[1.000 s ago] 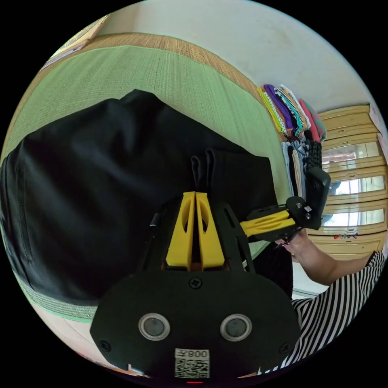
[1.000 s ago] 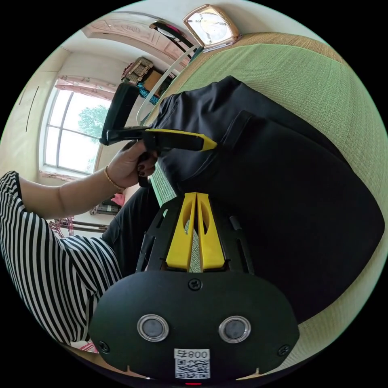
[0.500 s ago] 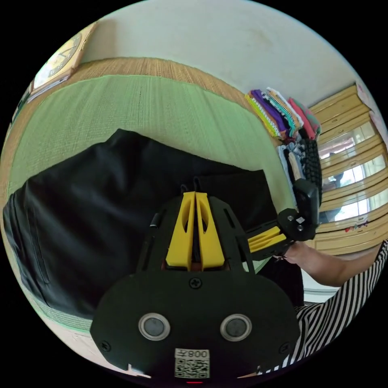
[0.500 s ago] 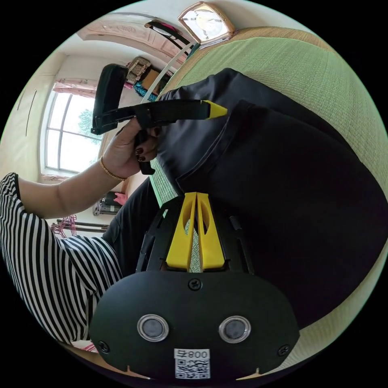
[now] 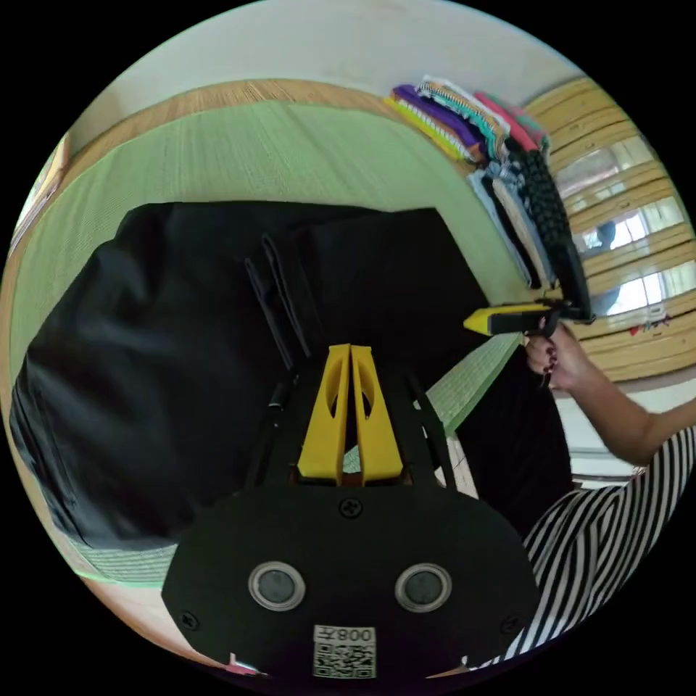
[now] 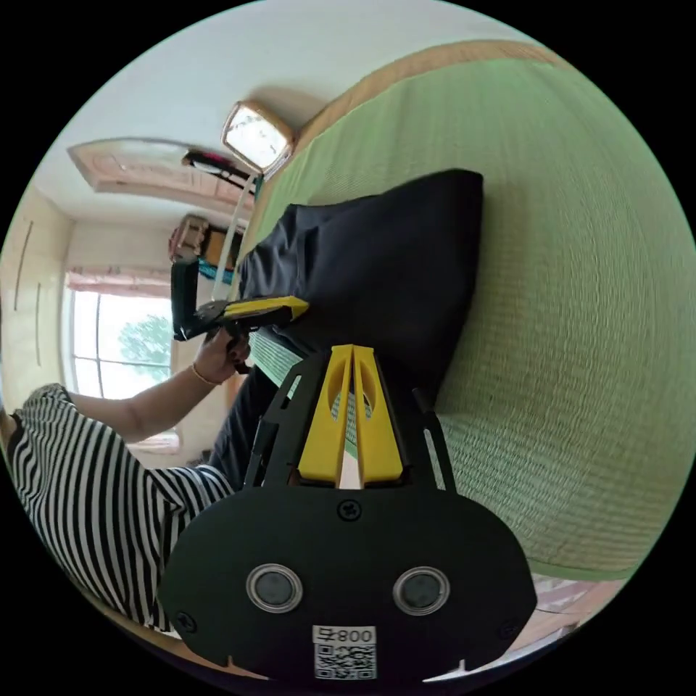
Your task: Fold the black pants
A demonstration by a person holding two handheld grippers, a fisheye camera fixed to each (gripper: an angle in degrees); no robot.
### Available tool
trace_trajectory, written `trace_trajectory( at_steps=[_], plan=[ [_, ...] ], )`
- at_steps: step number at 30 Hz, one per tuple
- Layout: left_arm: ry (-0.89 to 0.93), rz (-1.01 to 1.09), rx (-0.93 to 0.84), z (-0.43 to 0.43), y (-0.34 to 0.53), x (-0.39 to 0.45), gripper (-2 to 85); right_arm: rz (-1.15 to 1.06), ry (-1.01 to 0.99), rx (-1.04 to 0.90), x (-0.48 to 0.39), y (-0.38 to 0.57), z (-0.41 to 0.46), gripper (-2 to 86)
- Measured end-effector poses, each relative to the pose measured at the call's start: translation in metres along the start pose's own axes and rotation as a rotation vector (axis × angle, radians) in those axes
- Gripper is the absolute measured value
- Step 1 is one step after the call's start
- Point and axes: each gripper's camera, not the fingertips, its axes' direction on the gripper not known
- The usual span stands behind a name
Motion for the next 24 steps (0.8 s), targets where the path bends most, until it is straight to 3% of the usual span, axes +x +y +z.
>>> trace_trajectory(
  at_steps=[8, 13, 20, 24],
  plan=[
    [0.131, 0.238, 0.045, 0.03, -0.005, 0.078, 2.4, 0.12, 0.081, 0.216, 0.013, 0.044, -0.089, 0.1],
    [0.074, 0.359, -0.002, 0.068, -0.013, 0.135, 4.9, 0.166, -0.09, 0.246, 0.03, 0.06, -0.107, 0.2],
    [-0.072, 0.46, -0.079, 0.114, -0.015, 0.183, 9.1, 0.084, 0.051, 0.17, 0.008, 0.073, -0.126, 1.3],
    [-0.117, 0.526, -0.071, 0.131, -0.005, 0.209, 12.1, 0.108, -0.013, 0.211, 0.015, 0.076, -0.142, 2.1]
  ],
)
